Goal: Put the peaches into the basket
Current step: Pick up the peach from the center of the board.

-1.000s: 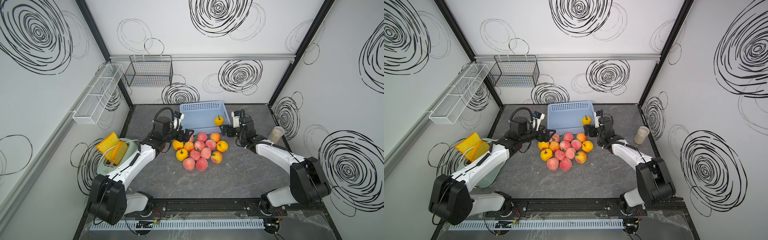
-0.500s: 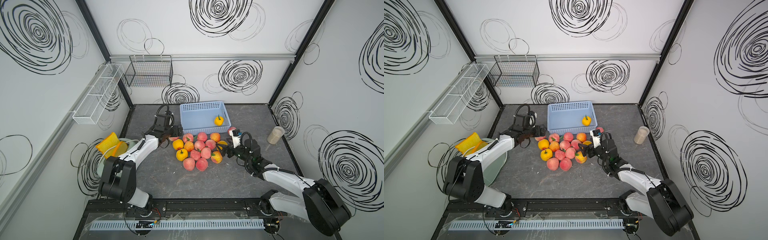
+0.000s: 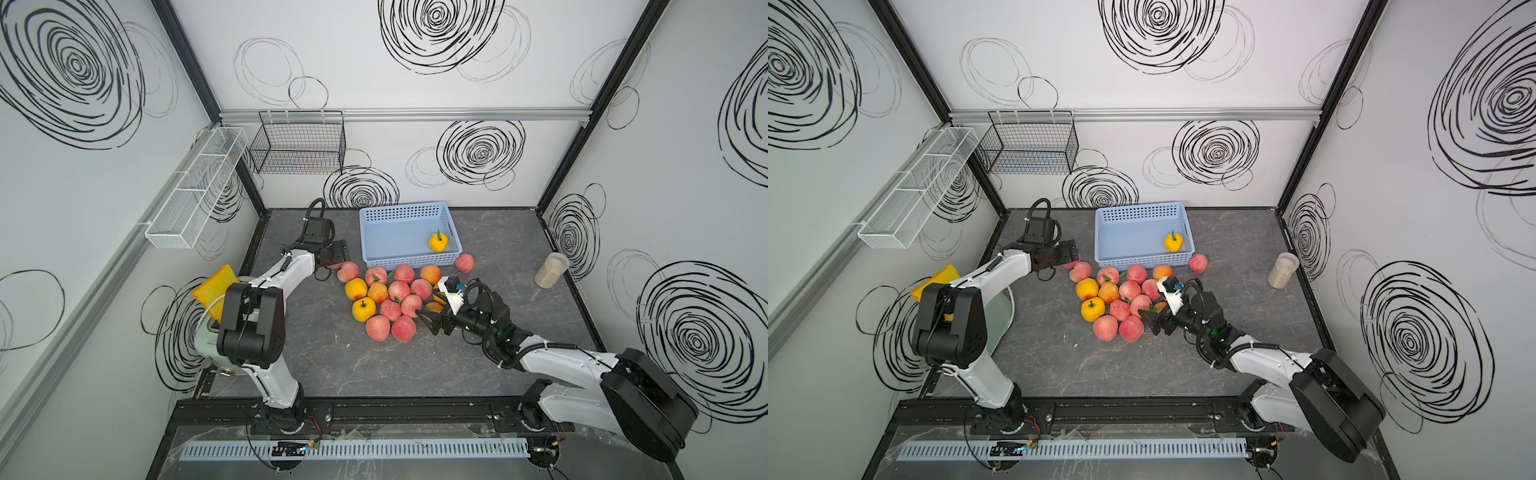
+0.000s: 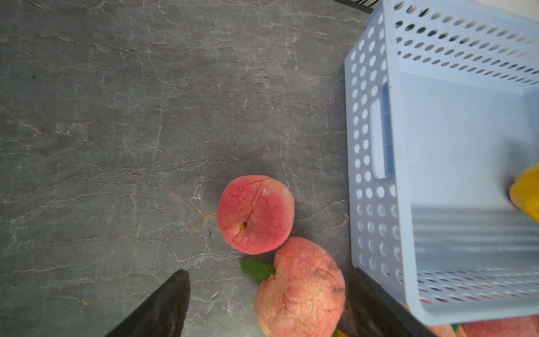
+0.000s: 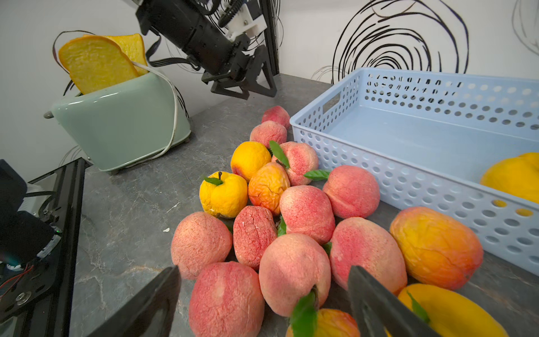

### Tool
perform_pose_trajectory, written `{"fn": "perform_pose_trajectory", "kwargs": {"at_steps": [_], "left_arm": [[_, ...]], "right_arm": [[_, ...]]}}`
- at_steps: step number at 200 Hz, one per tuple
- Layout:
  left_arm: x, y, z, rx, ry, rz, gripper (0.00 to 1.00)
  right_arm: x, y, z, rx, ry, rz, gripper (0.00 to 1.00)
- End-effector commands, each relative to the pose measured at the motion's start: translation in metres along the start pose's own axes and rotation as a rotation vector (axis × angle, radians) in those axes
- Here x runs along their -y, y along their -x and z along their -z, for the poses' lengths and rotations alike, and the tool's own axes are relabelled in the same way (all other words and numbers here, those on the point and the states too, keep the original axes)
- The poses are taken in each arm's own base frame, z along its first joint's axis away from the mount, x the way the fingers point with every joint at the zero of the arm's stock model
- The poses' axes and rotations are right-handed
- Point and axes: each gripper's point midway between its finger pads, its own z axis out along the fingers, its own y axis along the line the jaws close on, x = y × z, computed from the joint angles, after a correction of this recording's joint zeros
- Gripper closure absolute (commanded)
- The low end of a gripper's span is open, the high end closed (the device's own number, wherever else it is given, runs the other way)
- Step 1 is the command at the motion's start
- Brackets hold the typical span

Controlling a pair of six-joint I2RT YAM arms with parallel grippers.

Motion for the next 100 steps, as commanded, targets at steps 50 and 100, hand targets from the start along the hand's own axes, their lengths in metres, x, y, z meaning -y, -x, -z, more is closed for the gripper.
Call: {"fn": "perform_pose_trajectory", "kwargs": {"at_steps": [50, 100], "left_arm": [[0.000, 0.020, -0.038, -0.007, 0.038, 0.046, 0.12], [-0.007, 0.014, -0.061, -0.043, 0.077, 0.055, 0.18]], "right_arm": [[-0.011, 0.016, -0.005, 0.042, 0.031, 0.077, 0.08], [-0.013, 0.017, -0.004, 0.050, 0.019, 0.094, 0.08]]}}
